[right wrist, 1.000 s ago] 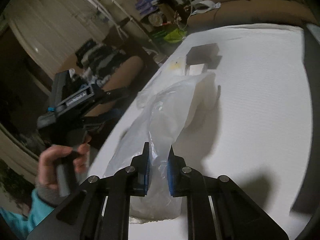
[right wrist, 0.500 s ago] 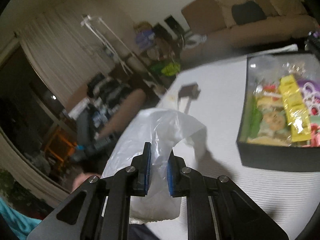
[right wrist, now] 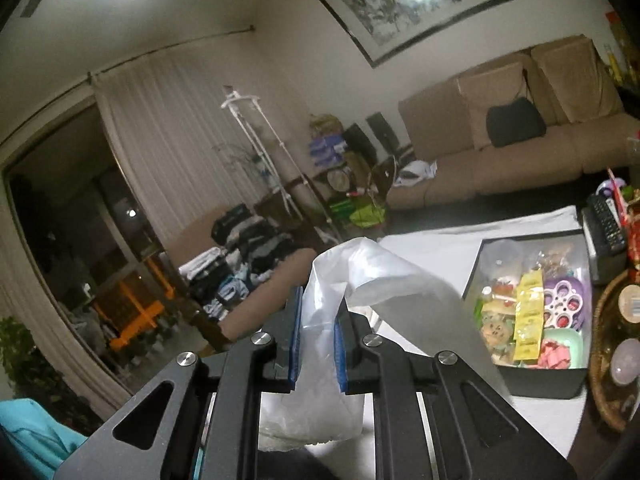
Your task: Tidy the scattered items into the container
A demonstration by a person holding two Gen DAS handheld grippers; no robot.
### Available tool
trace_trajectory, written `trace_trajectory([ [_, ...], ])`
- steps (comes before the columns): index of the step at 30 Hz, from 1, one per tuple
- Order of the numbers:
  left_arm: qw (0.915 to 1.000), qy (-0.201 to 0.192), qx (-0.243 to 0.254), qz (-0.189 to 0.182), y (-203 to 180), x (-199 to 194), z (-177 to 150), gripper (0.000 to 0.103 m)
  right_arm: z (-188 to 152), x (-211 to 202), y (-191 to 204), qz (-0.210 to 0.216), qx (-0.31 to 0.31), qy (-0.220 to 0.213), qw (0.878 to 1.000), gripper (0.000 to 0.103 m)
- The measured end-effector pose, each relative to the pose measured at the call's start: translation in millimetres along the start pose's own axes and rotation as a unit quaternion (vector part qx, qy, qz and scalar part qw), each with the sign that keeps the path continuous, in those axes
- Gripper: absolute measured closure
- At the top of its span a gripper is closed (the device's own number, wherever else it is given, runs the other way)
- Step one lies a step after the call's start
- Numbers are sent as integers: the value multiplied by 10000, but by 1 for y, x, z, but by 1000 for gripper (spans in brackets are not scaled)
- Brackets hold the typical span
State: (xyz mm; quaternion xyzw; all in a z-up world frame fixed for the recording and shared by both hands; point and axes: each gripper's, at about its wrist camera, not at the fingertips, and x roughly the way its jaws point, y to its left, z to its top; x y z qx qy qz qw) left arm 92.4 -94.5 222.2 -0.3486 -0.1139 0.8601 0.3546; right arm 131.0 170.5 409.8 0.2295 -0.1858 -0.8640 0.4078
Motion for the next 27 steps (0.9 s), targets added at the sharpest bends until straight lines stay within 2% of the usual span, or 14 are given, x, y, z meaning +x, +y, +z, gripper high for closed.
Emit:
trace_trajectory([
  [2, 9997, 67, 230, -21, -20, 15, -3, 3, 0, -14, 7, 94, 64, -21, 9999, 90],
  [5, 9982, 141, 537, 230, -45, 34, -8, 3, -3, -31, 18, 277, 109, -50, 9995, 90],
  [7, 9978, 145, 524, 384, -53, 40, -12, 3, -5, -38, 27, 420, 131, -47, 9990, 90],
  [8, 9982, 147, 474, 334, -54, 41, -16, 3, -6, -42, 32, 459, 109, -43, 9989, 90],
  [10, 9992, 198, 306, -138, -52, 39, -26, 4, -7, -48, 41, 512, 4, -25, 9987, 90],
  [12, 9972, 248, 115, -694, -50, 33, -35, 10, -8, -50, 47, 533, -78, 1, 9985, 90],
  [13, 9960, 341, 43, -829, -49, 33, -40, 36, -9, -50, 48, 539, -102, 24, 9985, 90],
  [14, 9950, 473, -10, -878, -48, 35, -44, 72, -11, -49, 47, 529, -100, 45, 9985, 90],
  [15, 9945, 615, -52, -850, -49, 39, -49, 87, -14, -45, 42, 524, -69, 81, 9986, 90],
  [19, 9886, 1119, -292, -966, -52, 50, -69, 90, -27, -25, 16, 337, 67, 203, 9992, 90],
  [23, 9811, 1400, -690, -1148, -54, 61, -80, 89, -46, 1, -22, 4, 266, 359, 9990, 90],
  [24, 9780, 1456, -933, -1164, -49, 64, -82, 89, -51, 7, -31, -24, 361, 391, 9986, 90],
  [25, 9728, 1517, -1247, -1230, -38, 67, -84, 88, -58, 13, -41, -78, 447, 425, 9981, 90],
  [27, 9588, 1793, -1882, -1144, -11, 82, -92, 73, -73, 24, -60, -206, 541, 476, 9972, 90],
])
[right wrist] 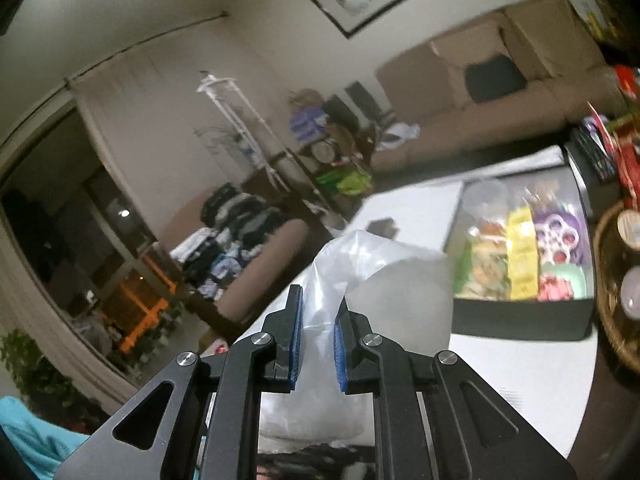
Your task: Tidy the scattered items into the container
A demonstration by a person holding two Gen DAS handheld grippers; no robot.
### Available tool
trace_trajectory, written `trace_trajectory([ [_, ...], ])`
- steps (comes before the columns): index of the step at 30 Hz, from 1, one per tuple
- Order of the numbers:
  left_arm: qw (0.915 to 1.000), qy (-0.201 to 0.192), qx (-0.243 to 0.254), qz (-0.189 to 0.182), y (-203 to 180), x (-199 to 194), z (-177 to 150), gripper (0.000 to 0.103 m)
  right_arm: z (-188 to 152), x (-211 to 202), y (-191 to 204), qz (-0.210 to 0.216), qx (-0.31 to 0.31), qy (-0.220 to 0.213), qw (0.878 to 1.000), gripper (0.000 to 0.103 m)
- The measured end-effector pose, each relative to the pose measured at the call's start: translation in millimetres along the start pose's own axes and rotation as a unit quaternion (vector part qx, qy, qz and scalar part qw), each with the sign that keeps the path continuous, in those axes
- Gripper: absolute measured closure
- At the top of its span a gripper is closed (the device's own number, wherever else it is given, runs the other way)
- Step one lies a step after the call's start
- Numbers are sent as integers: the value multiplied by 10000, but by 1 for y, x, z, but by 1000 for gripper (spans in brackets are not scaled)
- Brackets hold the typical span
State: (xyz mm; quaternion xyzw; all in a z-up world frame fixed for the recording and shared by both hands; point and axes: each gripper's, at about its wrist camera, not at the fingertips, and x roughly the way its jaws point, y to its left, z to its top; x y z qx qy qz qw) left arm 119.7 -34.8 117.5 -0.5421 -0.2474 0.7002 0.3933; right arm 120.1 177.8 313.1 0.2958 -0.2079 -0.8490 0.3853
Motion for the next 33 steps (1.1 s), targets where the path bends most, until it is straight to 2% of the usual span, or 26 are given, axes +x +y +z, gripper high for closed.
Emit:
trace_trajectory([
  [1, 9991, 109, -298, 269, 15, 4, 1, 51, -7, 6, -9, -41, 79, 40, 10000, 90],
  [2, 9971, 179, -475, 563, 27, 5, -2, 38, -16, 13, -21, -104, 173, 129, 9997, 90],
  [4, 9936, 269, -697, 853, 46, 2, -12, 38, -42, 32, -45, -419, 284, 453, 9977, 90],
  [6, 9919, 314, -867, 871, 59, -7, -26, 35, -73, 50, -69, -577, 514, 883, 9931, 90],
  [9, 9892, 249, -990, 1053, 72, -25, -37, 31, -131, 76, -100, -833, 929, 1757, 9765, 88],
  [11, 9874, 164, -1070, 1151, 80, -35, -39, 31, -157, 82, -109, -970, 1082, 2076, 9674, 84],
  [12, 9870, 113, -1093, 1174, 82, -38, -37, 31, -166, 84, -112, -973, 1173, 2201, 9635, 81],
  [14, 9861, 3, -1109, 1239, 86, -40, -31, 31, -180, 86, -116, -1096, 1266, 2426, 9556, 58],
  [16, 9864, 21, -1019, 1293, 81, -38, -27, 31, -181, 79, -111, -1289, 1102, 2449, 9546, 48],
  [19, 9850, -51, -803, 1526, 72, -39, -25, 31, -173, 59, -99, -1445, 820, 2327, 9583, 41],
  [22, 9834, 15, -641, 1696, 69, -31, -13, 30, -167, 33, -95, -1514, 800, 2042, 9638, 38],
  [25, 9799, 130, -539, 1915, 69, -14, -8, 30, -162, 20, -106, -1764, 933, 1828, 9627, 38],
  [30, 9757, 427, -361, 2117, 67, 29, -2, 29, -163, 44, -147, -2021, 1353, 1987, 9494, 36],
  [33, 9701, 566, -107, 2358, 63, 49, -3, 29, -171, 65, -162, -1780, 1588, 2111, 9479, 36],
])
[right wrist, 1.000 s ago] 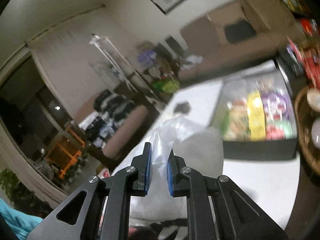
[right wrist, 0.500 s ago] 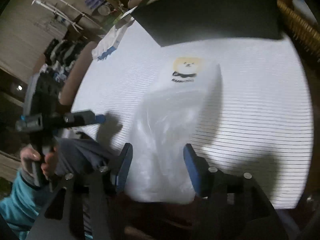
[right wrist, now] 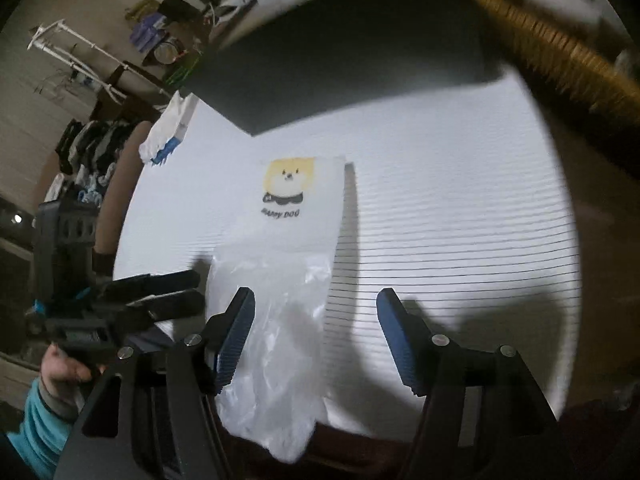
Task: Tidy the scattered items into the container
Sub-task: 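Carry the glove bag with the left tool over the box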
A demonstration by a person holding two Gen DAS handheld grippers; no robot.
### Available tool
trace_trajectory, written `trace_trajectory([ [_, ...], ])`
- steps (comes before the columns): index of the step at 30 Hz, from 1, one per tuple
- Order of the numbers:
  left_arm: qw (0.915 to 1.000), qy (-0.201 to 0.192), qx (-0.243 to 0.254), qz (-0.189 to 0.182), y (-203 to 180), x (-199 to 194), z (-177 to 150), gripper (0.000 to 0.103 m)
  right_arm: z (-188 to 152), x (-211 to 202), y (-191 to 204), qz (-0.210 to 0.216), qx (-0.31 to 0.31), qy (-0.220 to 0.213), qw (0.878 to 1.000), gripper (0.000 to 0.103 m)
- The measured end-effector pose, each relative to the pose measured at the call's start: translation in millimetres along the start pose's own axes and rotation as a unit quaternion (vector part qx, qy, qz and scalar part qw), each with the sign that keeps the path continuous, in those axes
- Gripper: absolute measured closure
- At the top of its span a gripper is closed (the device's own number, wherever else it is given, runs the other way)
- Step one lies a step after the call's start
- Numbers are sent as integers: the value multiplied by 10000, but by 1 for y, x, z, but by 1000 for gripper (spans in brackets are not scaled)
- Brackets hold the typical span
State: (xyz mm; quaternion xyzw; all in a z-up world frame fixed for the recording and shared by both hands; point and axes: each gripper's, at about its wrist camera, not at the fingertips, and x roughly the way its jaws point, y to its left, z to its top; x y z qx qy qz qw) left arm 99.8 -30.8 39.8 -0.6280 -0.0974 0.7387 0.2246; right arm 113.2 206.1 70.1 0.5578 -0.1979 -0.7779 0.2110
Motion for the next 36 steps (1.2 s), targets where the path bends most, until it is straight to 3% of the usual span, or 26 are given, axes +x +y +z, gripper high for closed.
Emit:
trace_trajectory([
  [3, 9994, 157, 92, -294, -6, 13, -3, 31, 1, 16, 3, 239, -49, 242, 9994, 39],
  [6, 9992, 55, 332, -194, -13, 17, -6, 40, 2, 28, 10, 187, -293, 415, 9985, 58],
  [7, 9993, 33, 355, -121, -14, 17, -6, 47, 2, 31, 7, 147, -242, 464, 9985, 63],
  [11, 9993, -246, 214, 162, 1, 1, -7, 48, -1, 26, -6, 238, 29, 366, 9990, 62],
  [14, 9997, -114, 37, -200, 14, 4, -4, 51, -5, 33, -1, 522, -26, 519, 9973, 64],
  [15, 9993, -61, 39, -368, 12, 6, -4, 56, -6, 34, 4, 540, -104, 545, 9970, 66],
  [17, 9990, -4, 98, -446, 5, 11, -4, 83, -10, 41, 16, 505, -292, 603, 9965, 78],
  [18, 9990, -40, 190, -404, 0, 11, -5, 87, -10, 42, 21, 416, -412, 567, 9967, 78],
  [20, 9987, -237, 218, -396, -6, 5, -7, 92, -8, 38, 31, 419, -565, 397, 9967, 86],
  [23, 9966, -533, 313, -549, -11, -17, -4, 93, -5, 19, 39, 681, -672, -11, 9954, 88],
  [29, 9879, -1018, 1073, -471, -50, -81, 9, 94, 5, -28, 59, 1261, -644, -697, 9875, 89],
  [33, 9768, -1385, 1484, -687, -81, -137, 42, 94, 32, -85, 91, 1303, -1072, -1136, 9791, 88],
  [36, 9673, -1672, 1700, -866, -102, -174, 87, 93, 80, -128, 113, 1290, -1371, -1432, 9716, 88],
])
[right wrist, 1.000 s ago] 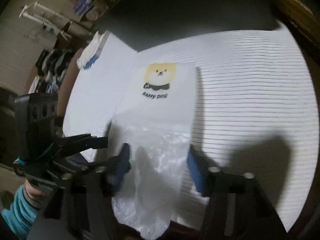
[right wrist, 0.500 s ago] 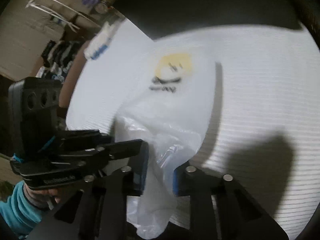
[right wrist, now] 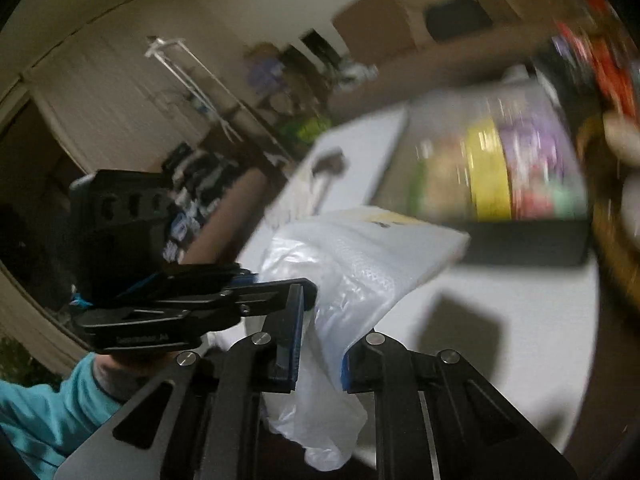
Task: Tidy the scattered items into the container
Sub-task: 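Carry the glove bag with the left tool over the box, then lower the glove bag into the box and open the left tool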
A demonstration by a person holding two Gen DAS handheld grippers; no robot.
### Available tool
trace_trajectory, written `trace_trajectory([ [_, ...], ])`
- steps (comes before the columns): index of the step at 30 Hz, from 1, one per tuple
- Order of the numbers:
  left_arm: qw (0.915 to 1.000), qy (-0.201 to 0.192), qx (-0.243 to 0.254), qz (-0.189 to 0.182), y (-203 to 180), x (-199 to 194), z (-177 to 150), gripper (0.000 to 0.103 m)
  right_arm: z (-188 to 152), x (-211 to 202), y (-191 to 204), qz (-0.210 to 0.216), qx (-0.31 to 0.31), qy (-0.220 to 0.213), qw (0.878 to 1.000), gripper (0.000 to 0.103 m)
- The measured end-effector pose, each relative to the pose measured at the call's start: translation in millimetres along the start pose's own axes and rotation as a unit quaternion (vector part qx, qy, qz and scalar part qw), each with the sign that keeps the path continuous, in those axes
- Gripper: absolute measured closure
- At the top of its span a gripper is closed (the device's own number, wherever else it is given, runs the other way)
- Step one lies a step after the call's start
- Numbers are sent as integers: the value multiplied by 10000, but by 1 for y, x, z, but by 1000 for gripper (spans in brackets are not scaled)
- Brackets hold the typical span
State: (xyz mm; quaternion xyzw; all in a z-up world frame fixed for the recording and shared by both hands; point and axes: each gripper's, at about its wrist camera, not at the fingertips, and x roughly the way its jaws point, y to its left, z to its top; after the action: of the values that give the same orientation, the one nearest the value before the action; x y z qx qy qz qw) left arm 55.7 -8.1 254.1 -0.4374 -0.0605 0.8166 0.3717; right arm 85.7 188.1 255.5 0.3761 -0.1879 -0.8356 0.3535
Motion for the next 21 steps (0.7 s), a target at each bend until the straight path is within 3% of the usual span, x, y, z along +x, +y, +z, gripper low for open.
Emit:
trace_trajectory([
  [6, 9996, -152, 171, 138, 9, 21, 116, 93, 101, -5, -23, -179, -34, -245, 9995, 89],
  [10, 9987, -134, 268, 415, 27, 48, 159, 93, 135, 10, -44, -424, -154, -319, 9985, 89],
  [21, 9997, -41, -24, 233, 70, 118, 182, 93, 168, 35, -112, -633, -31, -244, 9977, 89],
])
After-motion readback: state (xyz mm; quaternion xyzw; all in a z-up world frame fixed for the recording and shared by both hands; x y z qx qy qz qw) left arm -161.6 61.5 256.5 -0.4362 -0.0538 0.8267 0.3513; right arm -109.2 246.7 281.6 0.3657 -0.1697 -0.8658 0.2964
